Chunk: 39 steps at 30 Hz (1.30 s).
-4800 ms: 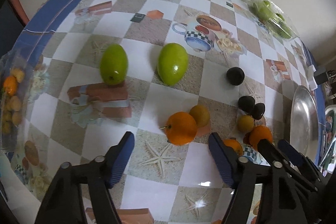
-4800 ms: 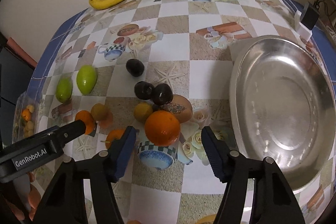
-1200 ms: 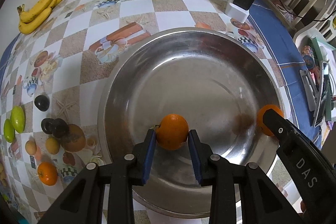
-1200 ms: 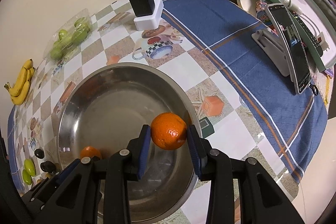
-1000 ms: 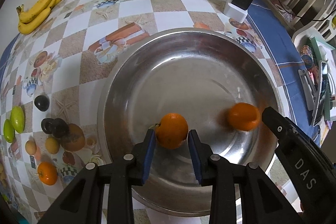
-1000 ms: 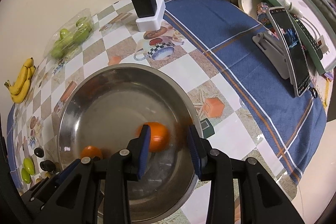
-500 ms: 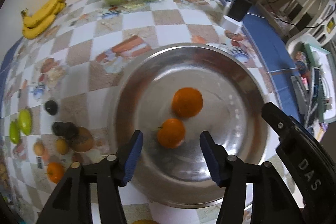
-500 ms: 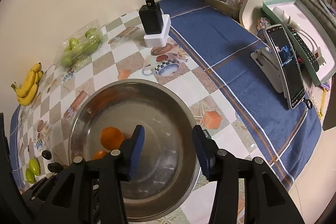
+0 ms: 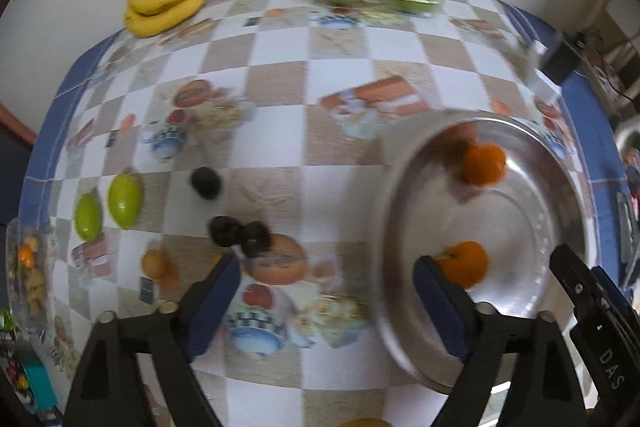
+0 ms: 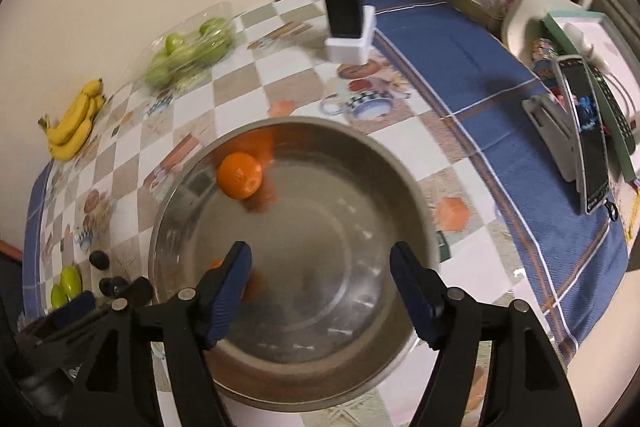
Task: Organize fruits
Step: 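Move both open tools back from the bowl toward the remaining fruit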
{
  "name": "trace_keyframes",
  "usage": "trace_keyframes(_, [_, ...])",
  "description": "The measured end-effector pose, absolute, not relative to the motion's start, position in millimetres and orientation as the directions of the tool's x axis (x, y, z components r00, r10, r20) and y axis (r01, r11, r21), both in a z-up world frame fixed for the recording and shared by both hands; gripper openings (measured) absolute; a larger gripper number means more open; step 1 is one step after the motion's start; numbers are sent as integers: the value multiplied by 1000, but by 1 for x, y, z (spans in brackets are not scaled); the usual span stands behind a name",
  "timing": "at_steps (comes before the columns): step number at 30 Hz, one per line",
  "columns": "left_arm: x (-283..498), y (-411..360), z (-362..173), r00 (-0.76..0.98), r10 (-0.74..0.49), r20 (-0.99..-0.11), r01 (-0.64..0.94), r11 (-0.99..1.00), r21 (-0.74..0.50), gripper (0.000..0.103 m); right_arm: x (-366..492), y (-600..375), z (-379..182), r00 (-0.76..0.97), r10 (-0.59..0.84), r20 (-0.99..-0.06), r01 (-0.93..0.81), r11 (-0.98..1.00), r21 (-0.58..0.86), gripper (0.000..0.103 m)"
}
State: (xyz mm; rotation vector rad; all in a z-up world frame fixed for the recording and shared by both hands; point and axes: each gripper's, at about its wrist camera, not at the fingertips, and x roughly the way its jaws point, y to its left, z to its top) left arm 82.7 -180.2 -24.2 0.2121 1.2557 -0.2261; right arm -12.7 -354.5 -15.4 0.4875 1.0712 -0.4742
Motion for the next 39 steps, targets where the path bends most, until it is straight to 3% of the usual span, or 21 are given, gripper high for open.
trace_keyframes(3, [88,-165,-25,301,-43,-953,257,966,37,99,-9,-349,-18,402,-115,-908,567,810,149,75])
trace_keyframes(6, [93,-152,-24,311,-39,-950,247,968,41,103,-6,-344,-20,396,-120,-910,557,820,135,89])
trace_keyframes(20, [106,-78,-16,362,-24,-932,186,981,47,103,-4,-325,-14,420,-121,-899,523,842,131,96])
trace_keyframes(23, [107,-65,-15,367,-26,-930,177,983,42,103,-2,-318,-13,427,-121,-896,508,852,128,103])
trace_keyframes(39, [103,11,2,444,-37,-895,129,991,23,103,9,-269,5,518,-72,-853,387,908,158,103])
